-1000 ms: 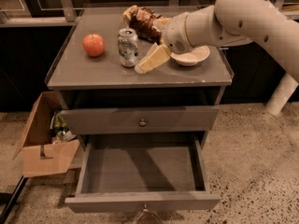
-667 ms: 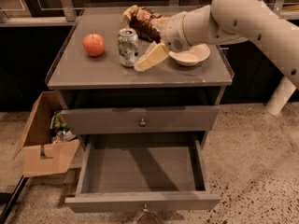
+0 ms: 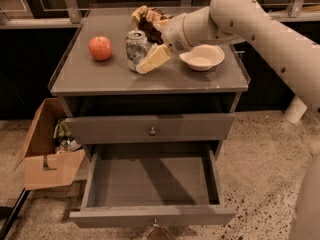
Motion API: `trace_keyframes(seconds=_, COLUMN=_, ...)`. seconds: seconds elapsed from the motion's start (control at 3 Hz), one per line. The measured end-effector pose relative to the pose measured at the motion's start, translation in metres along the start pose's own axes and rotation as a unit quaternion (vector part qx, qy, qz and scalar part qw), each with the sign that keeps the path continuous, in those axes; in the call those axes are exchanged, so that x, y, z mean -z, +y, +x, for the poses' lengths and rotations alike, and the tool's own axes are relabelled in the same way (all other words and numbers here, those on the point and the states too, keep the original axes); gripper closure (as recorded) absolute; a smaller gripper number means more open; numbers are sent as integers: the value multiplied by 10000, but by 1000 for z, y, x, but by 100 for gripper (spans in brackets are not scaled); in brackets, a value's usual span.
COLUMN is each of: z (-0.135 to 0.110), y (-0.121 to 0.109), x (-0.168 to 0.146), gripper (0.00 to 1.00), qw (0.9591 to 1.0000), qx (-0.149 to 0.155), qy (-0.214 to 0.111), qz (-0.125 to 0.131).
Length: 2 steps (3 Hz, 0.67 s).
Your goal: Place 7up can into middle drawer
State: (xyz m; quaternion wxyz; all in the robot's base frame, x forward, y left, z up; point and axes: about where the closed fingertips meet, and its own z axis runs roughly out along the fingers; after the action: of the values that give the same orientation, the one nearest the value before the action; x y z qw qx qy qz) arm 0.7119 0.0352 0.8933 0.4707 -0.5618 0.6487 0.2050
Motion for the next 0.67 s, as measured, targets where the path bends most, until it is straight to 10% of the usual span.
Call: trace_keyframes(seconds=0.67, z=-3, y=-20, x=-28, gripper=0, qw=9999, qx=165, qy=35, qz=-17)
